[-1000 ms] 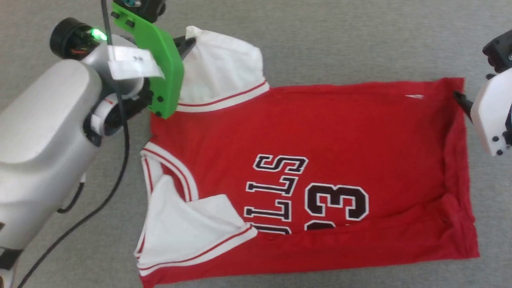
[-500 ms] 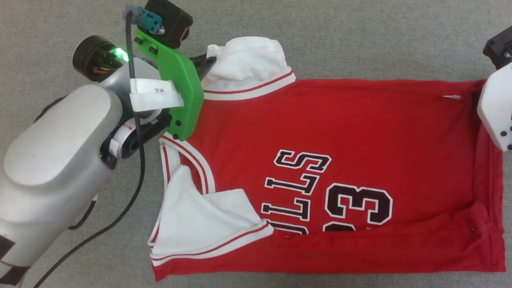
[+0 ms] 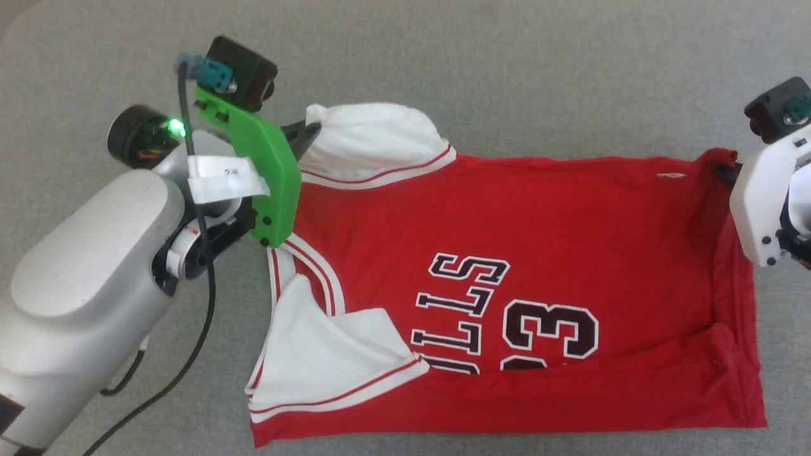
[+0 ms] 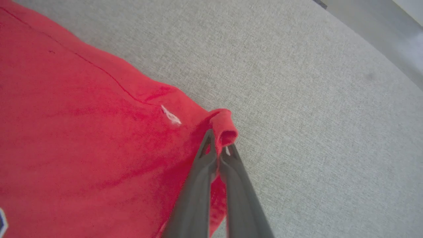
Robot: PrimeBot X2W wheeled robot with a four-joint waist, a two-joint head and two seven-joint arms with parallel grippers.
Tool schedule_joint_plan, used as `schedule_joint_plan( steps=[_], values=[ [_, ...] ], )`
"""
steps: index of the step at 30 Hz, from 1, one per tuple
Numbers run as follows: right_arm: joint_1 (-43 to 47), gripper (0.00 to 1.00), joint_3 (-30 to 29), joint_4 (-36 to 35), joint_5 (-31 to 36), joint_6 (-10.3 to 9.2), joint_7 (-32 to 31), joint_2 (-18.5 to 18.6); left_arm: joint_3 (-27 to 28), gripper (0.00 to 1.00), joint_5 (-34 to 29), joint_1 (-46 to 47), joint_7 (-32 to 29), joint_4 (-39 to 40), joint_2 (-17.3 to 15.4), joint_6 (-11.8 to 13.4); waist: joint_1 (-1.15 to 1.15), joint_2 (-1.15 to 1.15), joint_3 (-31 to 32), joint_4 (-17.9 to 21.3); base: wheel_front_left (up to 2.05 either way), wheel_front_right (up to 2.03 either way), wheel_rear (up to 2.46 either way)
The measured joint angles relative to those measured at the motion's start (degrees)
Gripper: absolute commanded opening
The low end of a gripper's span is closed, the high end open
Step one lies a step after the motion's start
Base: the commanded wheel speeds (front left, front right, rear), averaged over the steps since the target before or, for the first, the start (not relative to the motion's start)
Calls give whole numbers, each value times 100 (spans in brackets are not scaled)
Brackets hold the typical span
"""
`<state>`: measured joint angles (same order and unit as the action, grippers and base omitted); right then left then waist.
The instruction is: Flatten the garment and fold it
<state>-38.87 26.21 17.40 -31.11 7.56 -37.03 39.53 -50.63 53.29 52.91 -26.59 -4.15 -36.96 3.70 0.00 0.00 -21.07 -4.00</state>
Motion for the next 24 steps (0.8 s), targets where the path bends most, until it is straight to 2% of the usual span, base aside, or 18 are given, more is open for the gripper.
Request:
schedule_joint_plan(
  steps=[8,13,19,20,24],
  values=[
    [1028,0,-294,-367,-245,0,227,12,-10,0,241,-682,125,299,-237,249,0,0,646,4,0,0,0],
    [1827,0,-654,-609,-278,0,225,2,-55,0,392,-1353,146,695,-483,578,0,0,1041,-18,0,0,0],
    [2791,0,-973,-975,-272,0,-51,55,-287,0,527,-2068,36,1111,-822,893,0,0,1391,-92,0,0,0],
    [3139,0,-1010,-1174,-257,0,-216,149,-430,0,570,-2353,-92,1252,-984,958,0,0,1496,-142,0,0,0],
    [3423,0,-1024,-1330,-204,0,-357,224,-609,0,590,-2601,-234,1352,-1110,1028,0,0,1532,-213,0,0,0]
  ],
)
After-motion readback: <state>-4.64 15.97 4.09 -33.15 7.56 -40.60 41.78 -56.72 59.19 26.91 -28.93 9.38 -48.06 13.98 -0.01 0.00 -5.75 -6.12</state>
